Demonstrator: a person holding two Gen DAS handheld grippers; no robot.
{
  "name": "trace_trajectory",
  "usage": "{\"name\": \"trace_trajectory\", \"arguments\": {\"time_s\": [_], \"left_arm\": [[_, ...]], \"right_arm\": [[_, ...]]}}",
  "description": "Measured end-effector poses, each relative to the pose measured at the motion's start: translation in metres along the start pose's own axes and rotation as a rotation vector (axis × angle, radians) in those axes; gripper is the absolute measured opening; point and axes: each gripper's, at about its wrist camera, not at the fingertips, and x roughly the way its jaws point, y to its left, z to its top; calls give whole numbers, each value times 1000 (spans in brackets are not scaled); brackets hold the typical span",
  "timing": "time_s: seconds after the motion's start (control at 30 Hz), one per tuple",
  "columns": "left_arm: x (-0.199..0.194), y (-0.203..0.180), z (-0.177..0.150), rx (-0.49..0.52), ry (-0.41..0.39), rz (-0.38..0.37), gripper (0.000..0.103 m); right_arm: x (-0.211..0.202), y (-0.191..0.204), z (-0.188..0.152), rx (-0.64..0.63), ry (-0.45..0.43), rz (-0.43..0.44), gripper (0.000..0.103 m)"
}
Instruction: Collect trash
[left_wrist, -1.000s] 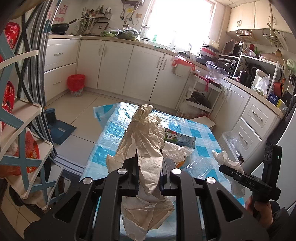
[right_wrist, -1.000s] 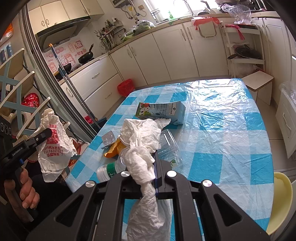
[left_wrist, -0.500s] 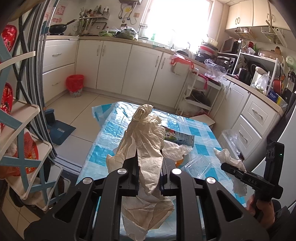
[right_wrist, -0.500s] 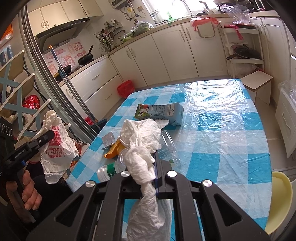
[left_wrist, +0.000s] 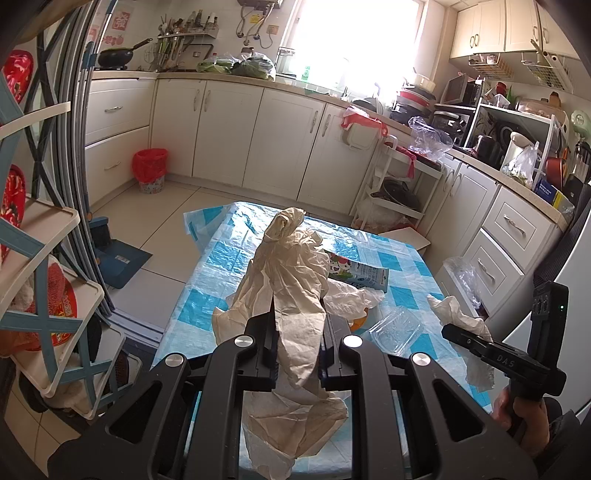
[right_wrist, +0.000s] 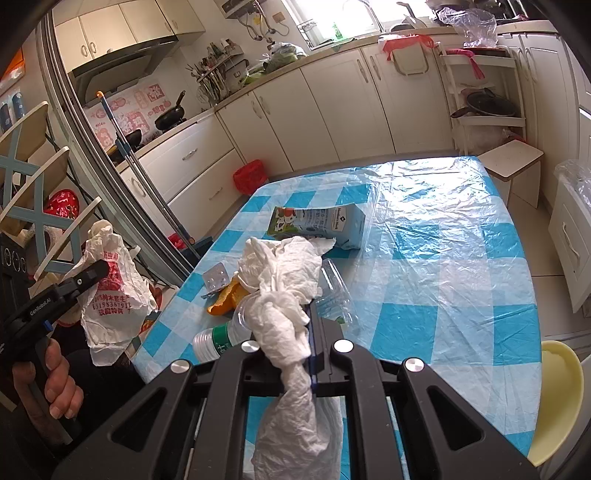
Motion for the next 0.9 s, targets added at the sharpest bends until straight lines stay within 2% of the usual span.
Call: {"name": "trace_trajectory", "arguments": {"time_s": [0.9], "left_arm": [[3,-2,-3,13,7,-2,14]], "right_arm": [[-5,-5,1,11,-14,-1,11]]}}
